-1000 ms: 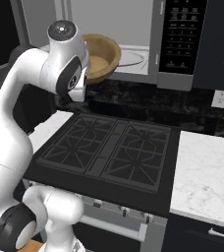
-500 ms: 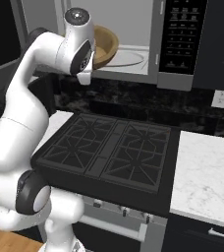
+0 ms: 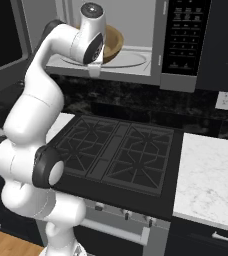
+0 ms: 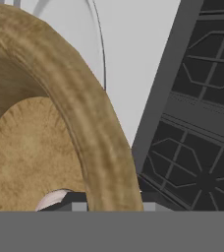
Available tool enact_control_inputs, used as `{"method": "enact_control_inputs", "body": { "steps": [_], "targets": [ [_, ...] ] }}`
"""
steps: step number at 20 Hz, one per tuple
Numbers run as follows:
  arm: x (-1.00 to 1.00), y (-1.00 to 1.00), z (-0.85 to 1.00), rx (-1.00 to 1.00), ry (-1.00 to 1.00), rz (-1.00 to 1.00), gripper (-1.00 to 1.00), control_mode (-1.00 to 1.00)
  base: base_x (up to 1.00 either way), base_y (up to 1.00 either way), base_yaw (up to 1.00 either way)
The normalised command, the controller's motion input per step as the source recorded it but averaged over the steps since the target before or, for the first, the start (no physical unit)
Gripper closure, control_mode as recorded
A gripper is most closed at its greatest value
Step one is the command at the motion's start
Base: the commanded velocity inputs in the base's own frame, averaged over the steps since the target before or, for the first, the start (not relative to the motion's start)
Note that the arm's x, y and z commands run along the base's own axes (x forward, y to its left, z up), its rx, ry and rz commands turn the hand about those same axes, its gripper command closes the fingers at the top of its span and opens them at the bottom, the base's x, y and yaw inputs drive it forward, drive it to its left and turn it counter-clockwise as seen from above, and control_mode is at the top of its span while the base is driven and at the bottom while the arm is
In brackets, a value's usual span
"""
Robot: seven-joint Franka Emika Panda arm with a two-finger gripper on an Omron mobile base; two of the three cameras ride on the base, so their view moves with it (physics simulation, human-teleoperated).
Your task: Pick the garlic from the sink and place it in the bowl. Then pick the bowl and place it in the microwave. Then close the microwave door and press the start button.
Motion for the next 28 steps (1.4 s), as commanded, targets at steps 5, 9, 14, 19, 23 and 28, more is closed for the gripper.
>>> {"method": "enact_control_inputs", "body": {
  "steps": [5, 9, 14, 19, 23, 28],
  "targets": [
    [0.53, 0.0, 0.0, 0.0, 0.06, 0.0, 1.0, -1.0, 0.0, 0.0, 0.0],
    [0.42, 0.0, -0.06, 0.0, 0.03, 0.0, 1.0, -1.0, 0.0, 0.0, 0.0],
    [0.27, 0.0, -0.16, 0.0, 0.01, 0.0, -1.0, -1.0, 0.0, 0.0, 0.0],
    [-0.09, 0.04, -0.06, 0.0, -0.11, 0.01, -1.0, -1.0, 0.0, 0.0, 0.0],
    [-0.22, 0.08, 0.0, 0.0, -0.17, 0.04, -1.0, -1.0, 0.0, 0.0, 0.0],
    [-0.59, 0.0, -0.09, 0.0, -0.21, 0.03, -1.0, -1.0, 0.0, 0.0, 0.0]
  ]
}}
